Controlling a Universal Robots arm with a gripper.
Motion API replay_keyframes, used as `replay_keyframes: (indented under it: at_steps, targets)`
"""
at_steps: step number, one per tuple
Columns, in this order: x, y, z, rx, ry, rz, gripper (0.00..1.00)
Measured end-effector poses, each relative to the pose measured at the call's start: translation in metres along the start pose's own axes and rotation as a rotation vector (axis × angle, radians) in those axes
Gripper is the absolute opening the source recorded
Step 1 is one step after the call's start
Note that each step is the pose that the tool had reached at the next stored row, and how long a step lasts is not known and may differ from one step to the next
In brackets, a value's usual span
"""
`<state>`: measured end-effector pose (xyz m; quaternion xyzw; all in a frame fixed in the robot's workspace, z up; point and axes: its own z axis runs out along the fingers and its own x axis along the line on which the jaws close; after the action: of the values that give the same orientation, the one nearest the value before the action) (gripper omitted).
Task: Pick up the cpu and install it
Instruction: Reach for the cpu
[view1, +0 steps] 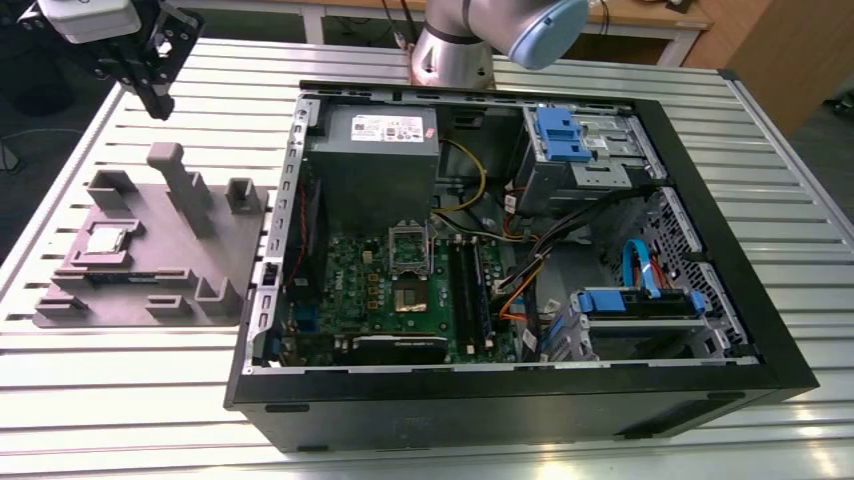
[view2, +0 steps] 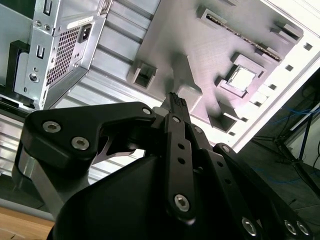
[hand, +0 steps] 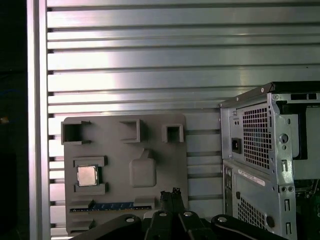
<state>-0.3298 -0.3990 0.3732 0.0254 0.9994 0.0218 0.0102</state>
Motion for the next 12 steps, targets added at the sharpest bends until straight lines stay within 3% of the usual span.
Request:
replay_keyframes:
  at_steps: [12]
  targets:
    - [0.0038, -0.0002, 0.0002, 0.0, 0.0004, 0.0, 0.1]
